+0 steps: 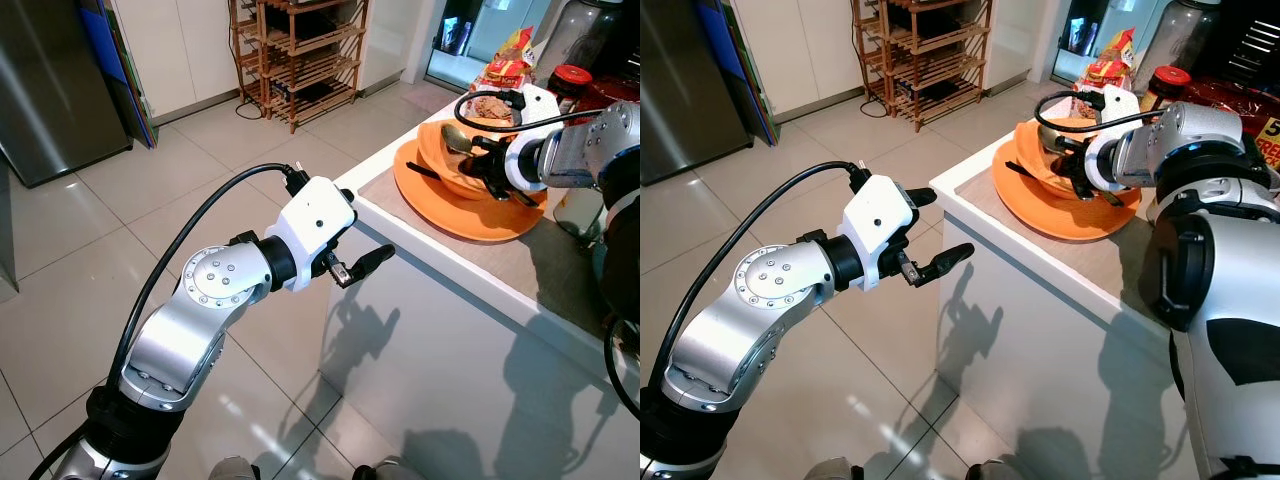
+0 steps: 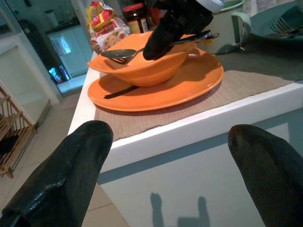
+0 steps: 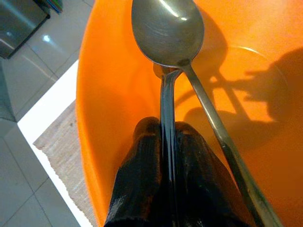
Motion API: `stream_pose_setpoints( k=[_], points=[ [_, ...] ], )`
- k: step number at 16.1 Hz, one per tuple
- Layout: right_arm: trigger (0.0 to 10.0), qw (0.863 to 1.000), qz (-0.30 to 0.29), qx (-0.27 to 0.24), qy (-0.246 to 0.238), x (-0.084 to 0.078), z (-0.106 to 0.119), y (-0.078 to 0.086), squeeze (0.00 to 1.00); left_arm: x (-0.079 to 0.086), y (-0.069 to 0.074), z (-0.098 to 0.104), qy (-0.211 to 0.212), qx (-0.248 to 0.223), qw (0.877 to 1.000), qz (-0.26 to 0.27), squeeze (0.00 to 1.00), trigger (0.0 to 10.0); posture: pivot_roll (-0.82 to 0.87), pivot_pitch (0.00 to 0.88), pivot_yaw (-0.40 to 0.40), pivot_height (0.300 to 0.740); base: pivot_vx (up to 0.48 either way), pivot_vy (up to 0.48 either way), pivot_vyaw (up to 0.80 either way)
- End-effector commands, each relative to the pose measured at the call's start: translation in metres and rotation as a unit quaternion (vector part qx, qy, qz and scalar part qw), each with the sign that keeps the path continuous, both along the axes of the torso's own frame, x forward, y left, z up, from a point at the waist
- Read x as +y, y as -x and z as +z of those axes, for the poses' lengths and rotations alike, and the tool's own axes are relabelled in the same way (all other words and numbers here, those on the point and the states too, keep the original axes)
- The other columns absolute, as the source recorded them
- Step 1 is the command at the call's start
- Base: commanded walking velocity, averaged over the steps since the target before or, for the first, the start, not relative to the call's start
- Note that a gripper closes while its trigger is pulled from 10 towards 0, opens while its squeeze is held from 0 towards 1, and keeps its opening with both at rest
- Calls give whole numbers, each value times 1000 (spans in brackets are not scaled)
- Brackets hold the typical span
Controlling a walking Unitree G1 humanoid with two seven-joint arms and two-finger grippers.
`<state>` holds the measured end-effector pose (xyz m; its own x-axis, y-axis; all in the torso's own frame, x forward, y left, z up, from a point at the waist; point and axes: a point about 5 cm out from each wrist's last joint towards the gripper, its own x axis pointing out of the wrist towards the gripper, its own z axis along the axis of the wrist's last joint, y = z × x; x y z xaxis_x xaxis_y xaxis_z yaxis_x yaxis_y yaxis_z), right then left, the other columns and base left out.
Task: Setting the table
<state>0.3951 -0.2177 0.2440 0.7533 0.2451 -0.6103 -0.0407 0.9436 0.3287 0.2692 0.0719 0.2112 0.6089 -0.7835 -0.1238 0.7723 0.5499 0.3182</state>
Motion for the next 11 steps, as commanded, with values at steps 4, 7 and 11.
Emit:
stream_pose_setpoints(
  k=[4, 7, 11],
  points=[
    [0, 997, -1, -71, -42, 0, 32, -6, 0, -2, -2, 4, -5, -10, 1000, -6, 0, 10000, 10, 0, -53, 740, 0, 0, 0],
    [0, 995, 1, -86, -57, 0, 39, -6, 0, -3, -2, 4, -6, -11, 1000, -7, 0, 10000, 12, 0, -53, 740, 0, 0, 0],
    [0, 995, 0, -90, -50, -5, 43, -5, 0, -3, -2, 3, -7, -10, 1000, -7, 0, 10000, 14, 0, -54, 740, 0, 0, 0]
  ],
)
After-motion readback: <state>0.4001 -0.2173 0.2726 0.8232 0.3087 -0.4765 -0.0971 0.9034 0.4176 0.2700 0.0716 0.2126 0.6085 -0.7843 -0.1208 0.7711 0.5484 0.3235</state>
